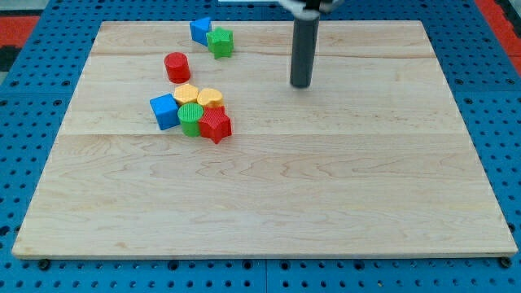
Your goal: Push the blue triangle to the group of blocks
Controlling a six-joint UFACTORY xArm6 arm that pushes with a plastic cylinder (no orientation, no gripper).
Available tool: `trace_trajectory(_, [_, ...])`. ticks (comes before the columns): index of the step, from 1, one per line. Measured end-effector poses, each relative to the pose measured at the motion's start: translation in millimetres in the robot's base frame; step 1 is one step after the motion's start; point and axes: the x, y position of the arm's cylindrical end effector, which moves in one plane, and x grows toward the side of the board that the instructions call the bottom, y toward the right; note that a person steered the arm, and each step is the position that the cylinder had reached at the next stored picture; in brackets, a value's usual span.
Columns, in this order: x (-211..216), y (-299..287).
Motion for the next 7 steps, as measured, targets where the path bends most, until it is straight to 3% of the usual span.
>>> trace_trajectory(1, [-79, 2])
trace_trajectory(2, [-116, -18])
trace_trajectory(4, [-117, -144])
trace_trajectory(6, [-52, -183])
trace_trajectory(7, [-35, -237])
